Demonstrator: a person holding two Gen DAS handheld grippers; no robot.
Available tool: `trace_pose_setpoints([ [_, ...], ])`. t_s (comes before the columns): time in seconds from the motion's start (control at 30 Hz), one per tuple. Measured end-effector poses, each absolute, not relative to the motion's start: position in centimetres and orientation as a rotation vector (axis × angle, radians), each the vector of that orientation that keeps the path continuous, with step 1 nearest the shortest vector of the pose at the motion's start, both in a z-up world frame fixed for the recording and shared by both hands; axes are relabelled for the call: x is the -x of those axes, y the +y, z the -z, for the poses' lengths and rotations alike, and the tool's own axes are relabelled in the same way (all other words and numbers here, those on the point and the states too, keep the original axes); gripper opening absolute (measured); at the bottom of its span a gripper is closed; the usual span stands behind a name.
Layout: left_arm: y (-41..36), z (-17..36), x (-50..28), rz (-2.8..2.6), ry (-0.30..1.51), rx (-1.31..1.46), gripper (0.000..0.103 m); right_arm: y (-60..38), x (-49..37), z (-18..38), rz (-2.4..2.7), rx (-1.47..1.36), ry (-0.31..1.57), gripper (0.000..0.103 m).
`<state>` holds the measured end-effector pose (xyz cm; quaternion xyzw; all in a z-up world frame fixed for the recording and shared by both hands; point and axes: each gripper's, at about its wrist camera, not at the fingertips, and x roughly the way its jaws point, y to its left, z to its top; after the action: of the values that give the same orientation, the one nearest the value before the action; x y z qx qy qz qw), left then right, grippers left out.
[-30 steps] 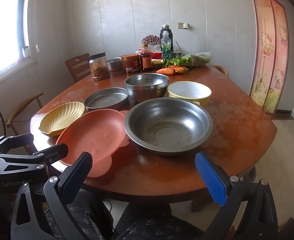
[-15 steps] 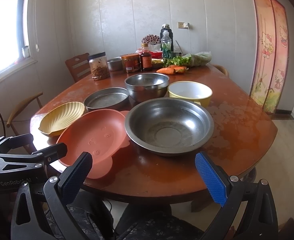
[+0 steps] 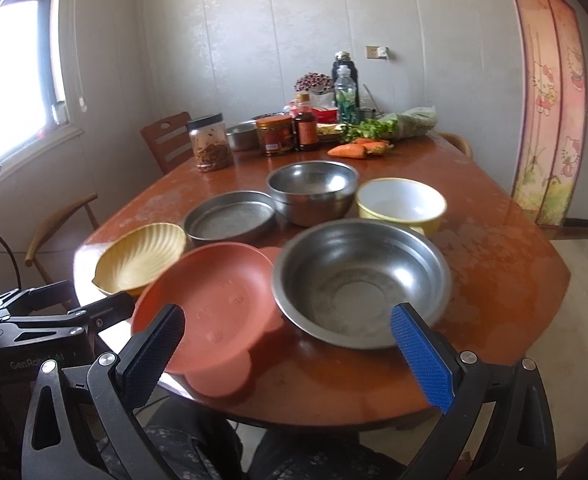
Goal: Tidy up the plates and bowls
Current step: 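Reach the left gripper to the yellow shell bowl rim and close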
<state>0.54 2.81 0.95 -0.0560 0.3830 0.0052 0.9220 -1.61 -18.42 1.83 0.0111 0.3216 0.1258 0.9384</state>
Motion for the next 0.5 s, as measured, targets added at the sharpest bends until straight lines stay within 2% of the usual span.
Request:
trace_pose_setpoints([
  [0.5, 7.6, -2.5, -2.1, -0.073, 0.788, 0.135, 0.102, -12.5, -1.5, -4.3, -0.382, 0.063, 0.675, 0.103],
])
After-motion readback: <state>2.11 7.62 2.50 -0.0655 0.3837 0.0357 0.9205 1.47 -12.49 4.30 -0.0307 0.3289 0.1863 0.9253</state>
